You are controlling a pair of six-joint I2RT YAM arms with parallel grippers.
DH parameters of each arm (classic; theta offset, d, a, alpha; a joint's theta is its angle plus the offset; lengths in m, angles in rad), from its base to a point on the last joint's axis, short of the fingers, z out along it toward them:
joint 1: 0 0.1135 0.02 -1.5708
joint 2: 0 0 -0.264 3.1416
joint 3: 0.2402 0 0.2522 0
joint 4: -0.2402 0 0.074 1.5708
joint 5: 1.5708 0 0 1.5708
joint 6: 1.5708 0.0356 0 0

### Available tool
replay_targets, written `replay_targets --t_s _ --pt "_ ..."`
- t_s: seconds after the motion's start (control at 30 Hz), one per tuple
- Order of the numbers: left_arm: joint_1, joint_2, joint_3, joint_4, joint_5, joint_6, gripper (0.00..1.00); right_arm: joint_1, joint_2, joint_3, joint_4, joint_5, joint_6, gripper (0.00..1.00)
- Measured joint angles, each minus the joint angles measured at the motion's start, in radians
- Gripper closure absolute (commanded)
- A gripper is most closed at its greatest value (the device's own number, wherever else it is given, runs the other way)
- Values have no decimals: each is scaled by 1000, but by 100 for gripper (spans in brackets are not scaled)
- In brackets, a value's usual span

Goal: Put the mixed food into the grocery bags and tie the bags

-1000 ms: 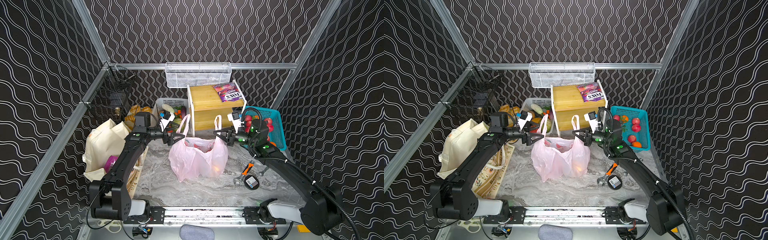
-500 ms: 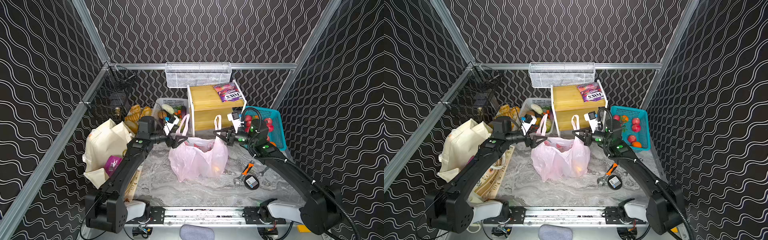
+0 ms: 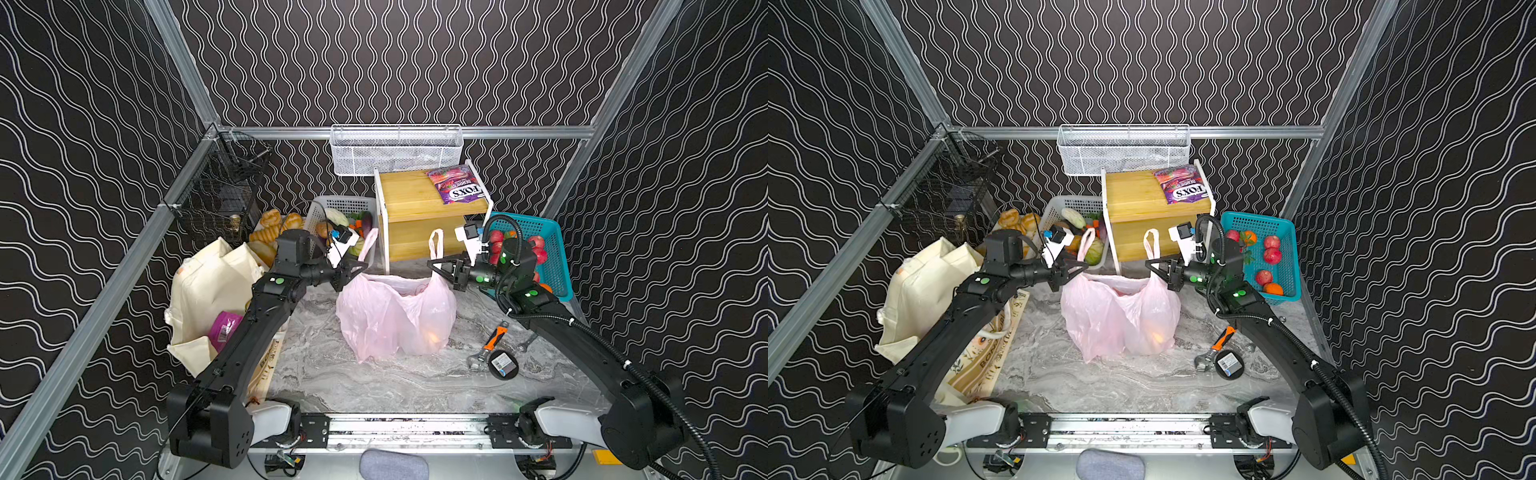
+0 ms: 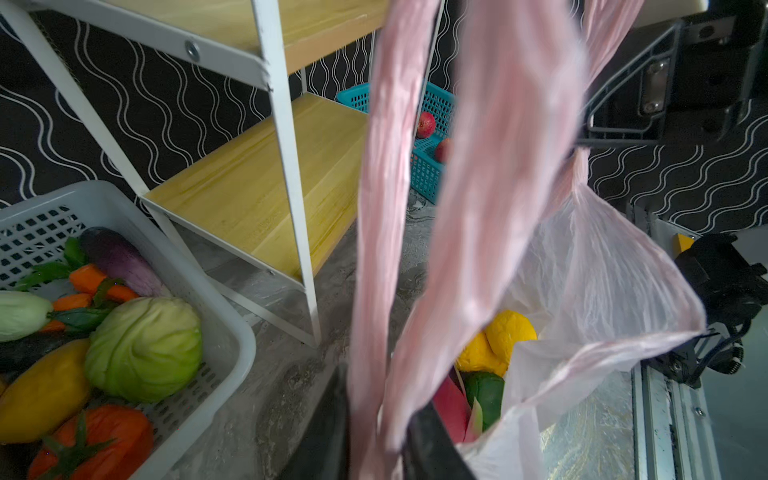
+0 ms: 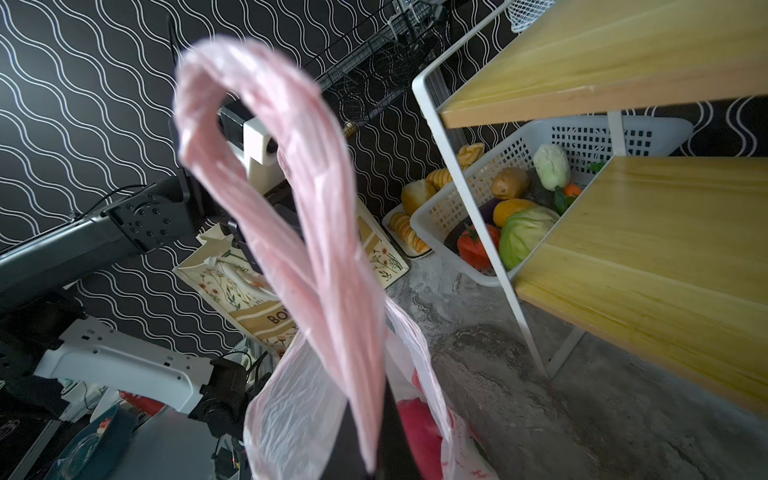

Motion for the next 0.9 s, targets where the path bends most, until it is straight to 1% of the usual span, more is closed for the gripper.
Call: replay_targets --t_s 0.07,0.17,0.33,0.4,0.5,0.63,0.73,0.9 --pt "0 -3 -2 -8 2 -1 90 0 2 0 0 2 -1 96" --pt "0 -13 -7 -12 10 -9 92 0 7 1 -16 14 -2 96" --pt "-19 -40 -28 -5 40 -19 100 2 31 42 -88 30 -15 95" --pt "-61 -50 -26 -7 42 -15 100 8 50 75 -131 40 -24 94" --pt "-165 -50 8 -48 20 32 100 32 85 131 -197 54 -44 93" --pt "-278 -5 83 -123 -48 101 100 72 138 197 -290 73 -67 93" --pt "-337 43 134 -177 -110 142 100 98 150 219 -343 72 -96 90" --pt "-397 116 209 -258 -190 193 100 116 148 209 -362 -21 -143 88"
